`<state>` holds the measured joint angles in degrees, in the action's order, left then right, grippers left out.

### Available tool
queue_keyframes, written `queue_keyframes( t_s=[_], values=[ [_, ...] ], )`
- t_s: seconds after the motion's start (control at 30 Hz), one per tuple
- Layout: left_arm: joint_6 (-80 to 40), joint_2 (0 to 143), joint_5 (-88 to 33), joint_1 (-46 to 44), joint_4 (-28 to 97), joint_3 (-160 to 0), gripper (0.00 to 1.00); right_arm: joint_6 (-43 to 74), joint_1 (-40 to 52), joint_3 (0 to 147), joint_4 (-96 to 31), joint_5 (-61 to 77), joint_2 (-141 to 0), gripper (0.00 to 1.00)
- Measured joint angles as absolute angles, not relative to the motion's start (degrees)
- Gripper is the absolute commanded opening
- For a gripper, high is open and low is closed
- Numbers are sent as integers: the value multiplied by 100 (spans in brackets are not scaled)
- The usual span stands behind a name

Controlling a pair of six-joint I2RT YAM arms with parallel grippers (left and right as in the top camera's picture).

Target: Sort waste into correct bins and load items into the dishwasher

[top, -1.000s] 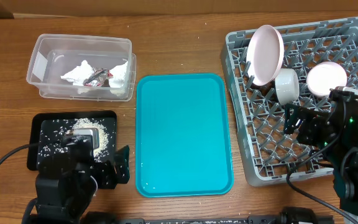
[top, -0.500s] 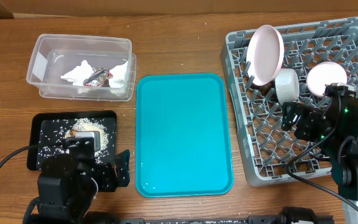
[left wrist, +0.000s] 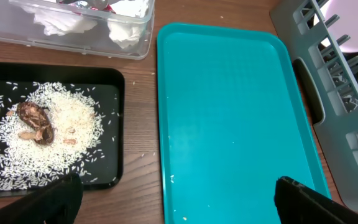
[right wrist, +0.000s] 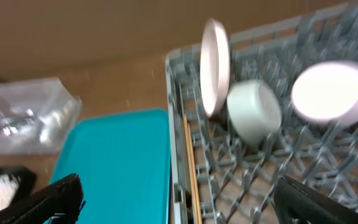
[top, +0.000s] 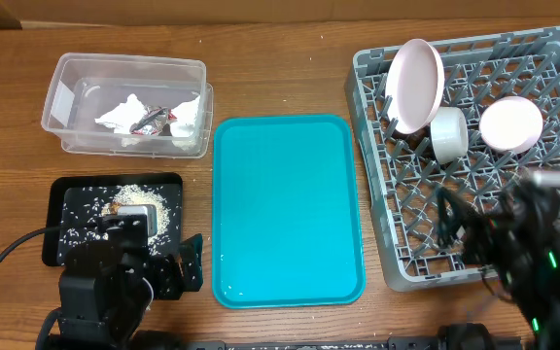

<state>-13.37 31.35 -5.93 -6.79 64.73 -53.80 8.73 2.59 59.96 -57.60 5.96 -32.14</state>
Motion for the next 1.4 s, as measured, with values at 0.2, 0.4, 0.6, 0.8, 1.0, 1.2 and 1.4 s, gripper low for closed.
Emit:
queue_keyframes(
  t_s=[0.2, 0.4, 0.6, 0.8, 1.0, 1.2, 1.4],
  values=[
    [-1337, 3135, -587, -679, 6473, -5369, 100, 875, 268, 5461, -5203, 508, -2161, 100],
    [-1337, 3135, -576, -679, 6471, -5360, 100, 878, 268, 3872, -3791, 460, -1378, 100],
    [-1337, 3135, -576, -679, 6471, -5358, 100, 871, 268, 2416, -2338, 443, -676, 100],
    [-1337, 3135, -576, -679, 6473, -5358, 100, 875, 268, 1284, -1203, 440, -123, 100],
    [-1337, 3135, -576, -679, 6473, -5358, 100, 875, 268, 644, -379, 139, -84, 100],
    [-1337, 3135, -576, -679, 6471, -5358, 100, 880, 268, 104, -587, -69, -86, 100],
    [-1337, 3135, -576, -679, 6473, -5358, 100, 878, 268, 104, -508, -67, -80, 100]
  ],
)
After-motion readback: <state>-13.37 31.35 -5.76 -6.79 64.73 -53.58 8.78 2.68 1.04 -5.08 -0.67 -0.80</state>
